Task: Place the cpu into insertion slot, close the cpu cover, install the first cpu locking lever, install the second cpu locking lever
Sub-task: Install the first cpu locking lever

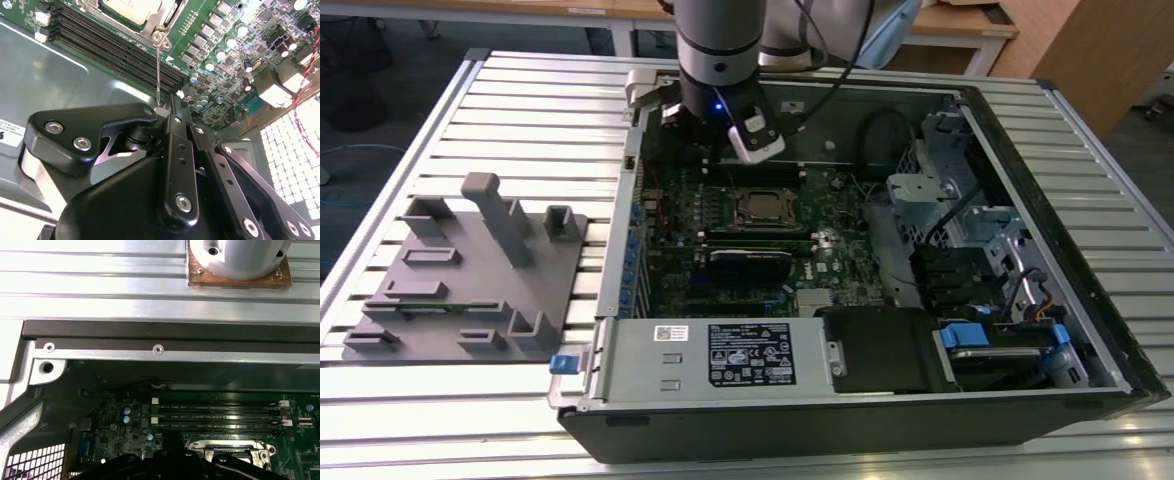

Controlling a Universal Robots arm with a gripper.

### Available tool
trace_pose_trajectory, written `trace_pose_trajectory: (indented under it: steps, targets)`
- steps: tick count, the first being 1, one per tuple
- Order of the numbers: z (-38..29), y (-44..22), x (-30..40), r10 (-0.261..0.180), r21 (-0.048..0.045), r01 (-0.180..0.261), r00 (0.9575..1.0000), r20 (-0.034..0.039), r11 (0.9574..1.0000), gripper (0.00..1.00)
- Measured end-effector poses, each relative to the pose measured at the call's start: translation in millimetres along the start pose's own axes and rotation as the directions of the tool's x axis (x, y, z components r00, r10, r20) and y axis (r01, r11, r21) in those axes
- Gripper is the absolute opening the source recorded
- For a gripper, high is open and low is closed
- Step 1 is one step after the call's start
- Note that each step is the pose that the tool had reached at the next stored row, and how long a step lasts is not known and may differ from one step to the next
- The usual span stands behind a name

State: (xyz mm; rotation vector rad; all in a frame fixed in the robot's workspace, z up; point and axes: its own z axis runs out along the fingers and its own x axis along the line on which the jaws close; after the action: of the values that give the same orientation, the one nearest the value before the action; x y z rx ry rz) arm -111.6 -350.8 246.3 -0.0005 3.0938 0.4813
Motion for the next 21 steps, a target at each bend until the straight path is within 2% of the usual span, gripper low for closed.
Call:
trace_pose_trajectory:
  steps: [5, 17, 21]
  targets:
    - [0.2, 0.0, -6.6, 0.000, -0.0001, 0.000, 1.0000, 0.0001, 1.0000, 0.10]
    - [0.8, -0.1, -34.0, 0.003, 0.0000, -0.003, 1.0000, 0.0012, 1.0000, 0.10]
    - [0.8, -0.2, -35.4, 0.004, 0.0001, -0.004, 1.0000, 0.0014, 1.0000, 0.10]
